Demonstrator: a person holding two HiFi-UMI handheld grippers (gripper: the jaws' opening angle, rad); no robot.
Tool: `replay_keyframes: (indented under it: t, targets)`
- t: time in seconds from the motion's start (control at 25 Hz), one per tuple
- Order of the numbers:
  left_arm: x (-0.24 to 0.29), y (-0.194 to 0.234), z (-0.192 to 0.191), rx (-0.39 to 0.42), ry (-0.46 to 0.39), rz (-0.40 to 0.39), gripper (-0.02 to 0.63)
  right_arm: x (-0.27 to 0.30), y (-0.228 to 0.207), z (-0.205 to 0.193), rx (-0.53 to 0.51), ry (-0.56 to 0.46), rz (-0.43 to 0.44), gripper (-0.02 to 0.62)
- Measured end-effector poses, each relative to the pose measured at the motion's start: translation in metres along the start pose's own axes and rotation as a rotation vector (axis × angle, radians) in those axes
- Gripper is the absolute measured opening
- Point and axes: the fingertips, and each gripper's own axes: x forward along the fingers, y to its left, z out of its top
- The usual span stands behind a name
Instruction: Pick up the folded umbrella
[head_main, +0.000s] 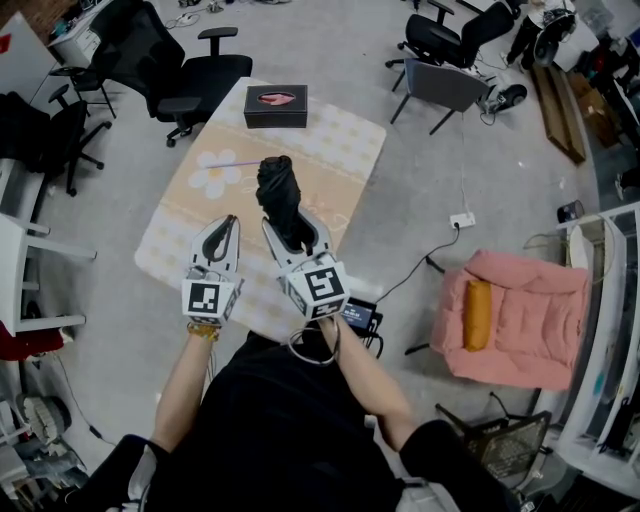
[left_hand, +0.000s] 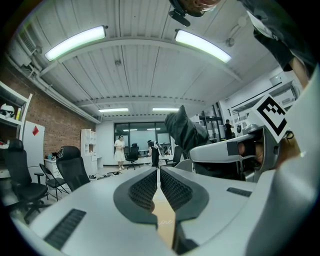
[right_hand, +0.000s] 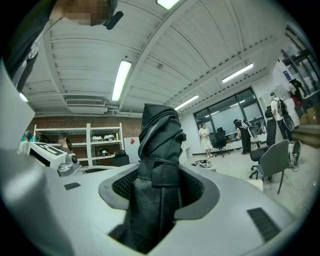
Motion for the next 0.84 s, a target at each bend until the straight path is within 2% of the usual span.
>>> replay_keyframes:
  t: [0.84]
  targets:
    - [-0.0026, -0.0015, -0.0068, -0.017, -0.016, -0.007, 0.015, 0.0012, -0.0020, -0.0043, -0.003, 0.019, -0.002, 0.209]
